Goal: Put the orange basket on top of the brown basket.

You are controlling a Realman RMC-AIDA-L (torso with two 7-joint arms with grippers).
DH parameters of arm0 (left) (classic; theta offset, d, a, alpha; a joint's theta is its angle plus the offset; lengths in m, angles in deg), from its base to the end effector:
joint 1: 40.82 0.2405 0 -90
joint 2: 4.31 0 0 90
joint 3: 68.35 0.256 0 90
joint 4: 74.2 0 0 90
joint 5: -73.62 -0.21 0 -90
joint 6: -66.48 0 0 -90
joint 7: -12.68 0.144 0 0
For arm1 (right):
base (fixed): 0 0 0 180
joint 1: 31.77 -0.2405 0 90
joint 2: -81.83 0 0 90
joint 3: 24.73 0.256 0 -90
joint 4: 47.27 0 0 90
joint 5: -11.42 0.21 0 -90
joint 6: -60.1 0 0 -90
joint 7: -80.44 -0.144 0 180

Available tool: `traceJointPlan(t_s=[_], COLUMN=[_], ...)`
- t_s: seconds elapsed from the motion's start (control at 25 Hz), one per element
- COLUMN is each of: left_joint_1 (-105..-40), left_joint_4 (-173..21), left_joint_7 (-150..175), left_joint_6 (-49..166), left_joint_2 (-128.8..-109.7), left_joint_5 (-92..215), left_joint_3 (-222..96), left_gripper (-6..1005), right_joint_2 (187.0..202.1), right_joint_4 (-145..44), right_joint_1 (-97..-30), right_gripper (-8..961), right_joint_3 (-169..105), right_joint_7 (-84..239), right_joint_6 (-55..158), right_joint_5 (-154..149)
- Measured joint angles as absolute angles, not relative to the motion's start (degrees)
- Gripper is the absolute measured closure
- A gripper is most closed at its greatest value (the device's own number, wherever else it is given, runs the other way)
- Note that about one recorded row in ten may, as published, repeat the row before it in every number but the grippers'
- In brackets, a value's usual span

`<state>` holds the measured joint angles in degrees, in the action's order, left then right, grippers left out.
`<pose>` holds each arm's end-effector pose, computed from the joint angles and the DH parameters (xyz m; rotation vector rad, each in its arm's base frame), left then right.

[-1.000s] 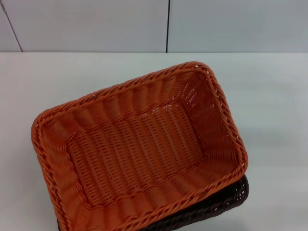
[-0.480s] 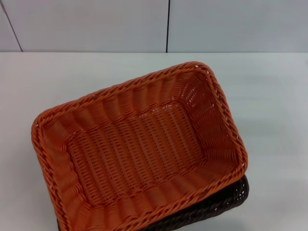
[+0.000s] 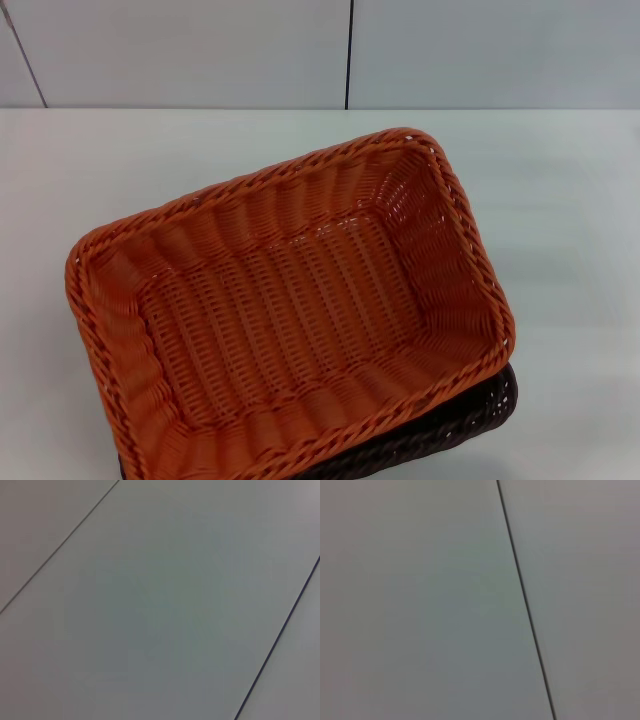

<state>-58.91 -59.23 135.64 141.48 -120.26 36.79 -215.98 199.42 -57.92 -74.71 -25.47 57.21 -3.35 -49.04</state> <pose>-0.3897 0.2979 0.1266 -1.0940 -0.7869 -1.2281 0.2940 0.4286 0.1015 -1.2381 0.5067 0.8974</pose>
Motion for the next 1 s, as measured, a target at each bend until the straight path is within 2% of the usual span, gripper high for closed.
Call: traceJointPlan(t_s=[0.4, 1.0], left_joint_1=[-59.2, -60.5], left_joint_4=[-58.7, -59.2], left_joint_7=[131.4, 131.6], left_joint_6=[141.5, 135.5], left_joint_2=[-118.56, -119.27], left_joint_5=[36.9, 37.2], left_joint_3=[-215.9, -216.6], left_gripper=[198, 198], right_joint_2=[199.51, 199.88], right_joint_4=[-57.9, -57.8], right_joint_1=[-73.5, -74.1], right_gripper=[235, 234], right_joint_3=[-24.5, -24.2], right_joint_7=[56.8, 56.6], right_joint_6=[-3.7, -3.6], right_joint_5=[-49.0, -48.5])
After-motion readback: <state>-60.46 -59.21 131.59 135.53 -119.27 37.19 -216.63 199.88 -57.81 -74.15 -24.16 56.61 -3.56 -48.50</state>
